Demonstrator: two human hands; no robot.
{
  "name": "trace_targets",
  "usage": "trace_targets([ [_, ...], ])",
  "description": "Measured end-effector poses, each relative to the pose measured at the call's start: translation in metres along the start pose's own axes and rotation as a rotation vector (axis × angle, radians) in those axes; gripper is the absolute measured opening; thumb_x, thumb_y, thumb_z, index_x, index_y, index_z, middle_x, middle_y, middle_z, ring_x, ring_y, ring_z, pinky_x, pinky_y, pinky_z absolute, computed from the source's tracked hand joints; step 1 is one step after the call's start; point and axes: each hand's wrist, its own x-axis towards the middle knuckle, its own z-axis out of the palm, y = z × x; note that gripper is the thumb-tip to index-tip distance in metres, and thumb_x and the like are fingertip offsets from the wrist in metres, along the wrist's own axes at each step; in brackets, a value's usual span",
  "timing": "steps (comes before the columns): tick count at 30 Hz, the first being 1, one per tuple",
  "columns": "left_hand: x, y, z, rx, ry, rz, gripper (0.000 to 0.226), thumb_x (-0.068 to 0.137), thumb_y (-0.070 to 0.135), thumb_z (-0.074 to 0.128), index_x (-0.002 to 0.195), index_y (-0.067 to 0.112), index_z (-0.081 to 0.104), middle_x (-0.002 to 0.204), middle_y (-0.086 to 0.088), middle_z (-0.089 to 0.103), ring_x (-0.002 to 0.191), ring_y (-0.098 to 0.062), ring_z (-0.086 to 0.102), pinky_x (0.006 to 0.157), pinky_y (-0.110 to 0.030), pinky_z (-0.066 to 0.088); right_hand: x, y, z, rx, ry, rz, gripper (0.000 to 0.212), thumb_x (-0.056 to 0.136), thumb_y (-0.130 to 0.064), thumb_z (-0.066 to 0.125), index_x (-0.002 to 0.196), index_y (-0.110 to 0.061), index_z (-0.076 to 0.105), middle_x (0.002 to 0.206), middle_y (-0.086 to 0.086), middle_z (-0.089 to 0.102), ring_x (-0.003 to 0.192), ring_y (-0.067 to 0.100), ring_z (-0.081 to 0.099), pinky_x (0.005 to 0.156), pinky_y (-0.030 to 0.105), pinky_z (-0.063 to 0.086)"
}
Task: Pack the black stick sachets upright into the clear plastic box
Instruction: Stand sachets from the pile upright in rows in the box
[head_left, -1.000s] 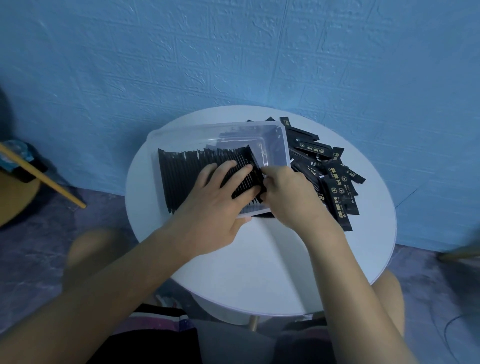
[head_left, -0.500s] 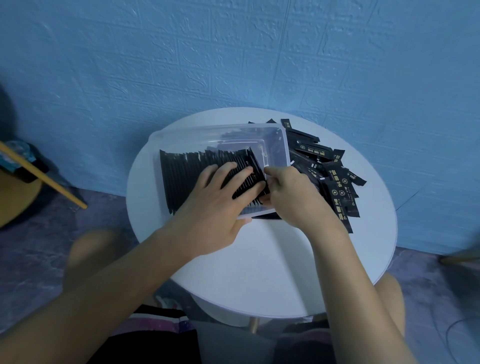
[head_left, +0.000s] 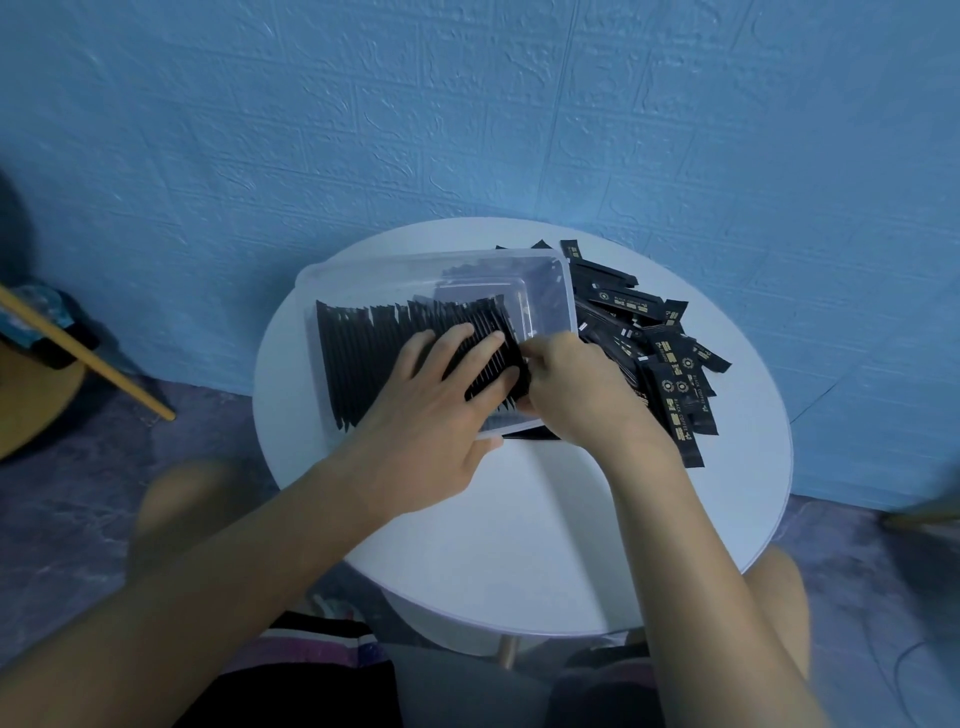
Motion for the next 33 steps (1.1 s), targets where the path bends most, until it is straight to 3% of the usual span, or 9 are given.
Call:
trace_targets([
  [5,0.001,0.000,0.001,0.010,0.003,0.025,0.070,0.092,0.051,0.058,0.153,0.022,0.041,0.162,-0.014,0.030,0.150,-0.040,0.022,0.121,-0.061,0.013,0.002,0.002,-0.002,0.051,-0.035,0.002,0.029,0.090,-0.009,0.039,0.092,-0.018,0.067,0.086,0.011,0.073,0.088,0.035,0.068,0.079,0.043,0.058],
  [11,0.014,-0.008,-0.007,0.007,-0.027,0.078,0.072,0.085,0.067,0.043,0.145,0.028,0.048,0.159,-0.008,0.034,0.137,-0.037,0.036,0.113,-0.056,0.023,0.005,0.006,-0.002,0.094,-0.054,-0.002,0.033,0.086,-0.007,0.039,0.093,-0.020,0.069,0.084,0.010,0.073,0.087,0.034,0.071,0.079,0.045,0.059],
  [16,0.015,-0.009,-0.003,-0.001,-0.018,0.084,0.063,0.089,0.064,0.037,0.142,0.033,0.052,0.160,-0.006,0.035,0.133,-0.037,0.040,0.106,-0.054,0.027,0.007,0.005,-0.002,0.103,-0.075,0.007,0.030,0.084,-0.008,0.042,0.095,-0.019,0.067,0.087,0.011,0.073,0.088,0.034,0.070,0.080,0.046,0.059],
  [28,0.015,-0.008,0.001,-0.012,-0.023,0.059,0.058,0.090,0.059,0.035,0.139,0.035,0.054,0.157,-0.004,0.039,0.134,-0.038,0.040,0.108,-0.054,0.026,0.001,0.006,-0.003,0.151,-0.060,-0.034,0.035,0.087,-0.014,0.038,0.098,-0.025,0.069,0.090,0.010,0.073,0.091,0.033,0.069,0.083,0.046,0.058],
  [33,0.015,-0.010,0.002,-0.016,-0.022,0.048,0.058,0.090,0.060,0.038,0.140,0.035,0.053,0.156,-0.003,0.039,0.135,-0.037,0.039,0.107,-0.054,0.025,-0.016,0.018,-0.013,0.461,0.091,-0.041,0.024,0.090,-0.031,0.046,0.085,-0.037,0.069,0.078,-0.001,0.076,0.078,0.021,0.075,0.082,0.049,0.060],
])
